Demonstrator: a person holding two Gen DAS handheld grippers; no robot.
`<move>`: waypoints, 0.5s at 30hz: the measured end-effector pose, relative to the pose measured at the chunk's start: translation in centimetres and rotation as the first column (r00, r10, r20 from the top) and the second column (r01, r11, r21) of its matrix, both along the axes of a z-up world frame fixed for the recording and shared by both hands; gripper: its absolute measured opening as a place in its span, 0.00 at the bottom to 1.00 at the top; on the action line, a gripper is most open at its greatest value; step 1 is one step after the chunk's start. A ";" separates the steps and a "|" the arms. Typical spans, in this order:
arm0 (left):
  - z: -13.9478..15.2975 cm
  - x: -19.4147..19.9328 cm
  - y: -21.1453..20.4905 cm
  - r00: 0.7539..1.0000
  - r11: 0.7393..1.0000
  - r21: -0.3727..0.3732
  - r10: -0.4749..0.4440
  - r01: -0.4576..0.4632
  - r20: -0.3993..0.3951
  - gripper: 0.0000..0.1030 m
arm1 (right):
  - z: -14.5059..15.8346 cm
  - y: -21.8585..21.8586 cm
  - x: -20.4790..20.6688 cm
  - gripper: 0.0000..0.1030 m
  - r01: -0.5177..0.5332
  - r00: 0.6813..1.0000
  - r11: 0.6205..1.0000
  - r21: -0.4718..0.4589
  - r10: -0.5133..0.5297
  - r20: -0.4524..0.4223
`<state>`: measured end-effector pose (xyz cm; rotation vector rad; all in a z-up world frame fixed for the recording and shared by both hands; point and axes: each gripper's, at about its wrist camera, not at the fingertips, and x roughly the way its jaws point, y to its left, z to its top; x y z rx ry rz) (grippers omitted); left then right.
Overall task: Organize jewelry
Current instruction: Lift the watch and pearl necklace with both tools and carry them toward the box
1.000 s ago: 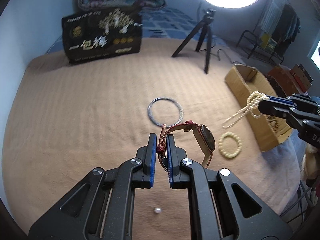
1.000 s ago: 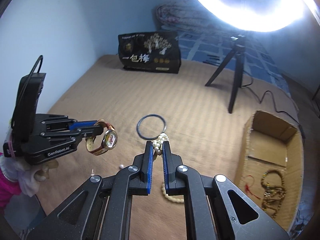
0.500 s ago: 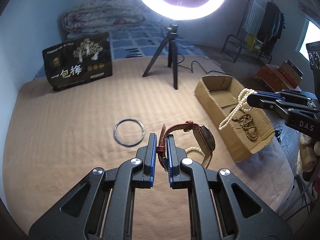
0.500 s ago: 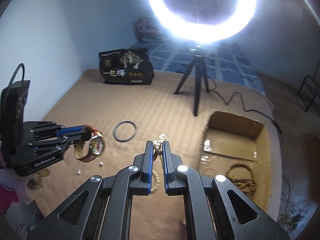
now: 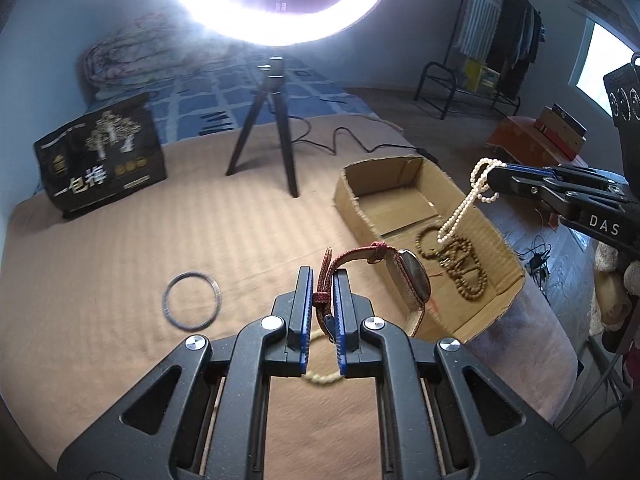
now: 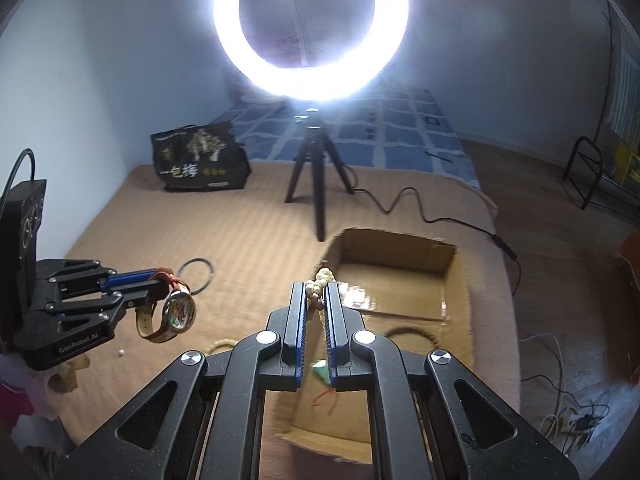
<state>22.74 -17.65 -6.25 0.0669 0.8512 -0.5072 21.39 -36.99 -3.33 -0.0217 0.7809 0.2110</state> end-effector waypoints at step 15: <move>-1.6 3.2 -7.7 0.998 0.998 -0.006 -0.060 0.060 -0.024 0.08 | -2.6 -4.5 4.0 0.07 0.075 0.997 0.997 -0.026 -0.076 -0.026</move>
